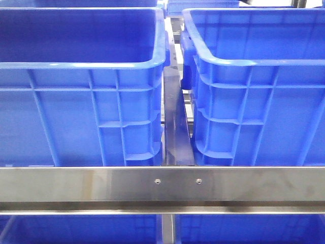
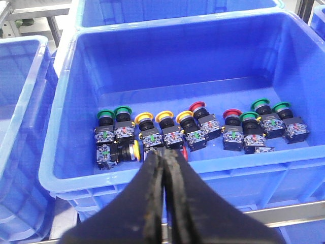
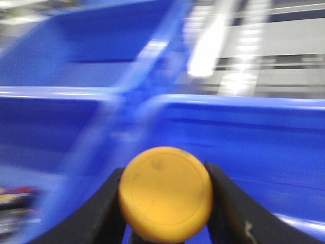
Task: Pick red and yellow buttons and place in box
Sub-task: 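Carry the yellow button with the right gripper down into the other bin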
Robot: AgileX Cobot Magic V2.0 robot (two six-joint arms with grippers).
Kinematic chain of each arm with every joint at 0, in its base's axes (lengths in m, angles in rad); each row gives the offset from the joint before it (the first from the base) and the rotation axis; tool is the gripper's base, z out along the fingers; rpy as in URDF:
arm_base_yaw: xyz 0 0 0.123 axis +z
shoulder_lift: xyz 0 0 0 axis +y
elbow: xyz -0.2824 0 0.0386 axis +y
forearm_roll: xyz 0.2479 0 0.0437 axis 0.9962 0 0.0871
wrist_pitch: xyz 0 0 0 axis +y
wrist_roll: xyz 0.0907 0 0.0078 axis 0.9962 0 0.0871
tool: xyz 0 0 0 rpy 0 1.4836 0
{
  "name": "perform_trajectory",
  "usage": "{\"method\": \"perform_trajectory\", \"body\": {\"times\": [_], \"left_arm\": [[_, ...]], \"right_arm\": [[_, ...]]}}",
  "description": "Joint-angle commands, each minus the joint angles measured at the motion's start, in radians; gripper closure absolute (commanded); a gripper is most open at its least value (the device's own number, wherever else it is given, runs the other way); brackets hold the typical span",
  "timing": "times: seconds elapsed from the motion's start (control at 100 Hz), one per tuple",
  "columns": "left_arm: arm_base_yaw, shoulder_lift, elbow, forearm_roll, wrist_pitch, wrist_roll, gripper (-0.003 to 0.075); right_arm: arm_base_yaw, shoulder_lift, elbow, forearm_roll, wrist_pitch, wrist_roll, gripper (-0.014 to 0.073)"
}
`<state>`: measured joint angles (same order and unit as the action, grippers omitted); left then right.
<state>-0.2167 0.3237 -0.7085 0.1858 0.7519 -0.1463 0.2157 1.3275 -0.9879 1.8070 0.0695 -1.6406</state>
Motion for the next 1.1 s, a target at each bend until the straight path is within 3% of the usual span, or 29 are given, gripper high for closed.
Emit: {"method": "perform_trajectory", "body": {"times": [0.0,0.14,0.54,1.09], "left_arm": [[0.004,0.01,-0.025,0.0,-0.082,-0.009,0.0739],[0.004,0.01,-0.025,0.0,-0.082,-0.009,0.0739],[0.004,0.01,-0.025,0.002,-0.082,-0.009,0.0739],[0.004,0.01,-0.025,0.002,-0.082,-0.009,0.0739]], "right_arm": [[-0.005,-0.028,-0.036,0.068,-0.149,-0.081,0.0427],[-0.043,0.008,-0.043,0.041,-0.254,-0.103,0.0427],[-0.26,0.216,-0.104,0.028,-0.053,-0.102,0.0427],[-0.266,0.46,-0.265,0.028,0.008,-0.105,0.0431]]}}
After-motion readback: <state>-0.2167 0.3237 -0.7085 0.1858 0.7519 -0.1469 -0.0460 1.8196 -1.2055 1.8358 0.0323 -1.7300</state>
